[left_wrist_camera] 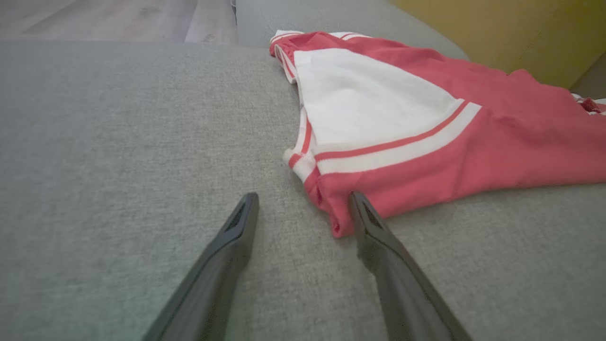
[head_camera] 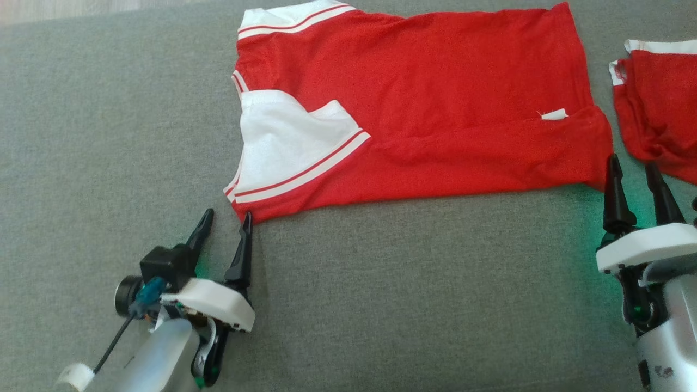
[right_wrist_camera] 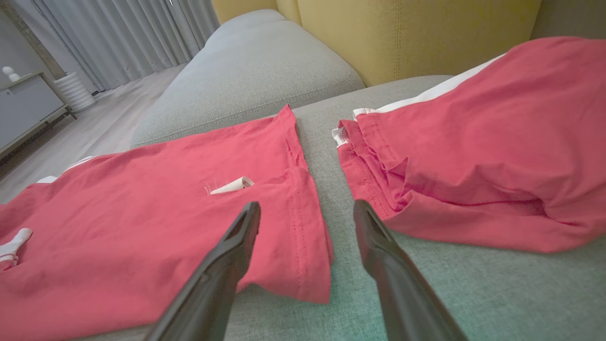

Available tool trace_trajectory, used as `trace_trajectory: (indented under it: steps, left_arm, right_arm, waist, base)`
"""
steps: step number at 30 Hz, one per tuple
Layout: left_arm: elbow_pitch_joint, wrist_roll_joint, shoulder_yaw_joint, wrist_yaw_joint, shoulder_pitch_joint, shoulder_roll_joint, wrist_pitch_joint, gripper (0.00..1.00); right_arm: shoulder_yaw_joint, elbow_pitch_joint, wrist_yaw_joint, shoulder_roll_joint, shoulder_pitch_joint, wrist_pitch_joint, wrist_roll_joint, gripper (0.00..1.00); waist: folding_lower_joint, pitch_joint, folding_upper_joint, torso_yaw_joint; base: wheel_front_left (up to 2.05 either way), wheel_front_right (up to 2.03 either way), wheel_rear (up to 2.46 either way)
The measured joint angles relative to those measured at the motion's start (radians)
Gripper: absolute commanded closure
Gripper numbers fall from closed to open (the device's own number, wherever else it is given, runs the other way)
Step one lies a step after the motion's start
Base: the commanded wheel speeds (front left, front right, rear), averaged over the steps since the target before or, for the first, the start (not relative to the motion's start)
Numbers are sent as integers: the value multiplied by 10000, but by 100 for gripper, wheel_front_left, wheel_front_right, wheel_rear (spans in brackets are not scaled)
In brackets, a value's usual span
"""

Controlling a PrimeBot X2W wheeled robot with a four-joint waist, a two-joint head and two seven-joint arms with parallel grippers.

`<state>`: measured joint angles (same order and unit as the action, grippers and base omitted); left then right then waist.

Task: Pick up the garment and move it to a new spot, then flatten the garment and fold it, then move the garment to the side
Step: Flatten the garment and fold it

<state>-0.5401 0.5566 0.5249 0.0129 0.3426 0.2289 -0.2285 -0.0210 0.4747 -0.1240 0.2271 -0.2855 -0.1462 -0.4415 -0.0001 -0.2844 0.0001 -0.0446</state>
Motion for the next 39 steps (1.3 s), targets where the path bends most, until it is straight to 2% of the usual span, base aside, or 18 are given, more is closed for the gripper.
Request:
trace_trajectory:
  steps: [5, 6, 7, 8, 9, 12, 21, 22, 23, 24, 25, 26, 27, 28, 35, 39]
  left_arm:
    - [-495, 107, 82, -303, 453, -157, 261, 1]
    - [-571, 155, 113, -422, 551, -182, 307, 15]
    - [-663, 196, 171, -523, 651, -199, 334, 59]
    - [-732, 201, 228, -614, 719, -199, 336, 85]
    - [-798, 203, 259, -679, 768, -205, 336, 100]
    - [-892, 203, 299, -844, 820, -215, 295, 100]
    - [-823, 134, 405, -849, 806, -199, 46, 100]
    - [-807, 127, 414, -849, 800, -190, -10, 100]
    - [-763, 127, 418, -849, 792, -182, -17, 100]
    - [-719, 127, 422, -849, 790, -174, -17, 100]
    - [-686, 127, 426, -849, 789, -165, -17, 100]
    - [-652, 127, 433, -848, 789, -159, -19, 100]
    - [-623, 127, 439, -848, 785, -151, -19, 100]
    - [-583, 127, 439, -846, 776, -140, -23, 100]
    - [-215, 128, 418, -819, 322, -50, -111, 100]
    - [163, 144, 403, -732, -205, 29, -121, 100]
  right_arm:
    - [-27, 8, 0, 2, -2, 88, 4, 0]
    - [-40, 36, 0, 0, -7, 155, 4, 0]
    - [-71, 96, 0, -2, -10, 238, 4, 0]
    - [-100, 192, 0, -4, -16, 336, 17, 0]
    - [-132, 290, 0, -15, -20, 412, 31, 0]
    - [-282, 594, 0, -107, -115, 548, 44, 0]
    - [-568, 1720, 0, -251, -798, 1164, 288, 0]
    - [-510, 1831, 0, -257, -870, 1264, 249, 2]
    - [-468, 1944, 0, -268, -940, 1306, 176, 13]
    - [-410, 2029, 0, -268, -994, 1308, 159, 49]
    - [-337, 2115, 0, -267, -1043, 1342, 144, 49]
    - [-274, 2220, 0, -267, -1094, 1352, 82, 68]
    - [-232, 2316, 0, -267, -1145, 1371, -2, 97]
    - [-190, 2408, 0, -267, -1186, 1386, -109, 100]
    - [244, 2606, 0, -217, -1096, 1172, -642, 100]
    - [612, 2362, 0, 46, -574, 918, -809, 100]
  waist:
    - [0, -97, 0, -3]
    - [1, -112, 0, 2]
    - [1, -122, 0, 10]
    - [1, -123, 0, 15]
    - [1, -120, 0, 23]
    - [1, -90, 0, 55]
    - [1, 69, 0, 262]
    - [1, 85, 0, 277]
    - [1, 101, 0, 290]
    - [1, 114, 0, 301]
    - [1, 126, 0, 312]
    - [1, 140, 0, 326]
    - [1, 157, 0, 340]
    - [1, 184, 0, 355]
    - [1, 556, 0, 380]
    - [1, 934, 0, 380]
  base:
    - [0, 0, 0]
    - [0, 0, 0]
    - [0, 0, 0]
    - [0, 0, 0]
    - [0, 0, 0]
    - [0, 0, 0]
    - [0, 0, 0]
    - [0, 0, 0]
    - [0, 0, 0]
    - [0, 0, 0]
    - [0, 0, 0]
    - [0, 0, 0]
    - [0, 0, 0]
    - [0, 0, 0]
    - [0, 0, 0]
    - [0, 0, 0]
